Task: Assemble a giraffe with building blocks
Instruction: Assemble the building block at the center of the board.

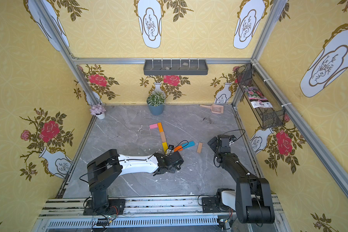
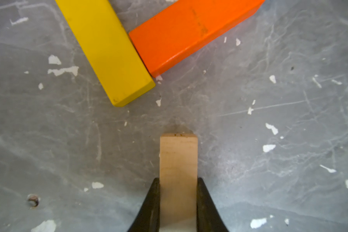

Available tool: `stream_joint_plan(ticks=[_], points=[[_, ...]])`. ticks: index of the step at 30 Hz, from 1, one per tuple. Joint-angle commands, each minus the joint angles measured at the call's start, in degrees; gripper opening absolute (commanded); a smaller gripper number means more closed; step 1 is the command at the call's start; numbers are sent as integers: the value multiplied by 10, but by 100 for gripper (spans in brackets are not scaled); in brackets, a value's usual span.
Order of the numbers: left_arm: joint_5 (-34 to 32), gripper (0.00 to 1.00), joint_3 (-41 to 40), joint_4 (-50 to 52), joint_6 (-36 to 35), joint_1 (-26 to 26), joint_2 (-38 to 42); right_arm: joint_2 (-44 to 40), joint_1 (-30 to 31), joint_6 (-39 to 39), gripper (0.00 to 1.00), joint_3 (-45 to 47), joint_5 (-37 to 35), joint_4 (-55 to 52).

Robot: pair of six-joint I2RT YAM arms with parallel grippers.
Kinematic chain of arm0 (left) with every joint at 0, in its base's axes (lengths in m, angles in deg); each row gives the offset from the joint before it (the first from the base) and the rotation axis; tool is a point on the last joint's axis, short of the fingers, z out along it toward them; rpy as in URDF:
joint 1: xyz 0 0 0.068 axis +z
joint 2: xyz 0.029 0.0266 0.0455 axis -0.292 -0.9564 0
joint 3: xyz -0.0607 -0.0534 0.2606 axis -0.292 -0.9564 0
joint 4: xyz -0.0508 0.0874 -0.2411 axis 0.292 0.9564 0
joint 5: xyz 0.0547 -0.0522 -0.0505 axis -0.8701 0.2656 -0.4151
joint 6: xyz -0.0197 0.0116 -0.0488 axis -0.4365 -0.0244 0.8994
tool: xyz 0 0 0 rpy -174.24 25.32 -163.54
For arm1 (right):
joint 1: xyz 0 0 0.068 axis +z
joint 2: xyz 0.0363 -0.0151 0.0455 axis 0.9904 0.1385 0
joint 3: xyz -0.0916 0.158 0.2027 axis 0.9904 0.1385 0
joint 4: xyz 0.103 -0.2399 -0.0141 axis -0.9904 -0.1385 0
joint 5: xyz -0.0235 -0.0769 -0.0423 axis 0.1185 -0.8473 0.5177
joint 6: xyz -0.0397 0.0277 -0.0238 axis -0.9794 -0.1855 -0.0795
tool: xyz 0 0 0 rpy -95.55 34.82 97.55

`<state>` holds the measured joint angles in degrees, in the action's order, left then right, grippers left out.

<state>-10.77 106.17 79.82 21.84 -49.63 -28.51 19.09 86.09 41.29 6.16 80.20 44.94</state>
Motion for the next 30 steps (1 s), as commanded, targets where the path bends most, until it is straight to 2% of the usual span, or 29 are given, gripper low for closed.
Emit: stream_joint_plan(ticks=[1, 20, 25, 30], points=[[0, 4, 3, 36, 18, 6, -10, -2, -2, 2, 95, 2, 7, 6], [-21, 5, 105, 144, 101, 18, -59, -13, -7, 0, 95, 7, 10, 8], [-32, 5, 104, 159, 136, 18, -55, -13, -7, 0, 95, 8, 13, 8], [-42, 5, 103, 162, 142, 18, -54, -14, -8, 0, 95, 8, 12, 9]])
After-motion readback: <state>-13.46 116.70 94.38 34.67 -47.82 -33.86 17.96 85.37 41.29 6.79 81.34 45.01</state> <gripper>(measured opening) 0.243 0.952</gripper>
